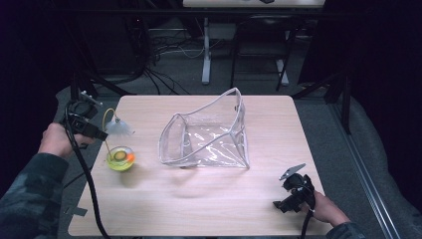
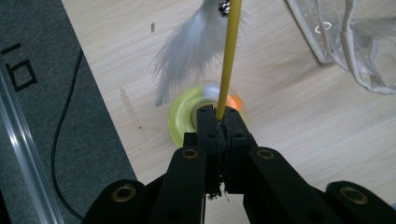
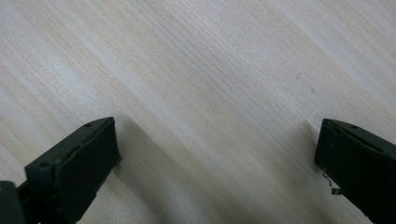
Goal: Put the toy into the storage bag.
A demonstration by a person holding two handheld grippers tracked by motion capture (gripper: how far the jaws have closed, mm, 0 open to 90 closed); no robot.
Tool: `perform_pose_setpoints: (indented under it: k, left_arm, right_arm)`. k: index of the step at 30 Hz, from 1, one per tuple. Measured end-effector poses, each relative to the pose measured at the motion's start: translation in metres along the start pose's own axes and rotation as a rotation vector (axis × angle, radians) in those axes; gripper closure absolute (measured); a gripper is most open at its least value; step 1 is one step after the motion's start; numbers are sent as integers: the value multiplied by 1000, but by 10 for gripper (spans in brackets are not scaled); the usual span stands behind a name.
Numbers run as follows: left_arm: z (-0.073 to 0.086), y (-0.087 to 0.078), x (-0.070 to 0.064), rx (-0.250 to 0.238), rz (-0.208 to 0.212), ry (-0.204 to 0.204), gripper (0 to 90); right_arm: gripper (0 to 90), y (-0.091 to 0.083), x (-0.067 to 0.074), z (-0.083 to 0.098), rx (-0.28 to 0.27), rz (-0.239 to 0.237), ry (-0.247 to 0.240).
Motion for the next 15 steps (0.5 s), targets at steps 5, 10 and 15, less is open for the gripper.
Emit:
perform_pose_setpoints:
  k: [5,10,15]
  left_arm:
    - [-2,-2,1,14,-7,-2,883]
    - [-3,-5,2,21,-16,8,883]
    - [-6,-10,2,34,-19,19,882]
  right_arm:
    - [0,0,0,0,2,0,2]
    - [0,0,-1,0,8,10,-3]
    - [0,0,0,0,2,1,5]
Point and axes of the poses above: each handheld gripper's, and its own axes: y roughly forward along the jaws, z roughly out of its underside, x roughly to its left, the point moved 5 cm from there along y, roughly forward along the jaws, and after that the axes turned 5 degrees about -y, right-handed, at the moved point
